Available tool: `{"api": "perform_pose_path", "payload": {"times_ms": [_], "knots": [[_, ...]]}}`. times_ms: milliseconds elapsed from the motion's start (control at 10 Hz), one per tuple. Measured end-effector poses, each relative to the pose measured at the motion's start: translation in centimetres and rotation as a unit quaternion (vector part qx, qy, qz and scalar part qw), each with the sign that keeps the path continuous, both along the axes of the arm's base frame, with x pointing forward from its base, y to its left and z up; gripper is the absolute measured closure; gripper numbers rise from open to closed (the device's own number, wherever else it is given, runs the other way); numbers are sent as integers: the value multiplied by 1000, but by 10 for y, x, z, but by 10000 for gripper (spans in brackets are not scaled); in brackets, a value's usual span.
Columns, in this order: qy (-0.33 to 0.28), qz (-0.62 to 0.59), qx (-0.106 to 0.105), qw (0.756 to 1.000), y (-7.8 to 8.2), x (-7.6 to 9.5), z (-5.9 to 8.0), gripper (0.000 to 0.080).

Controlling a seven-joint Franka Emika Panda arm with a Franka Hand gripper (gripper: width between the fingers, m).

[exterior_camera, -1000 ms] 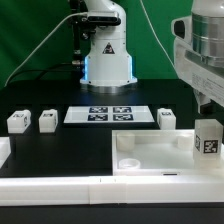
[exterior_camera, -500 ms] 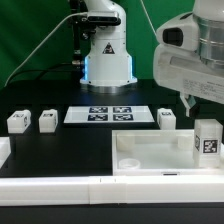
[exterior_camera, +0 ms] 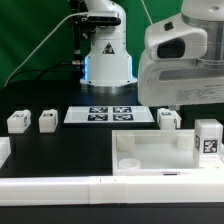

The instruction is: Assemble one leg

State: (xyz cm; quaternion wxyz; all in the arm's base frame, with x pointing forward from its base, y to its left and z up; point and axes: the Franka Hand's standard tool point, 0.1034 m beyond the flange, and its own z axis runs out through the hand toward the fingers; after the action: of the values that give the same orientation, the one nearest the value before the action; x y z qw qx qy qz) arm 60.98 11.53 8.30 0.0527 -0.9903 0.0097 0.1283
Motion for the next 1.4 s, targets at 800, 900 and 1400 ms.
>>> {"api": "perform_pose_path", "payload": {"times_ms": [800, 900, 1400], "knots": [[-136, -19, 4, 991, 3, 16, -5, 151], [-139, -18, 4, 990, 1, 16, -7, 151], [-135, -18, 2, 991, -2, 14, -13, 291]]}}
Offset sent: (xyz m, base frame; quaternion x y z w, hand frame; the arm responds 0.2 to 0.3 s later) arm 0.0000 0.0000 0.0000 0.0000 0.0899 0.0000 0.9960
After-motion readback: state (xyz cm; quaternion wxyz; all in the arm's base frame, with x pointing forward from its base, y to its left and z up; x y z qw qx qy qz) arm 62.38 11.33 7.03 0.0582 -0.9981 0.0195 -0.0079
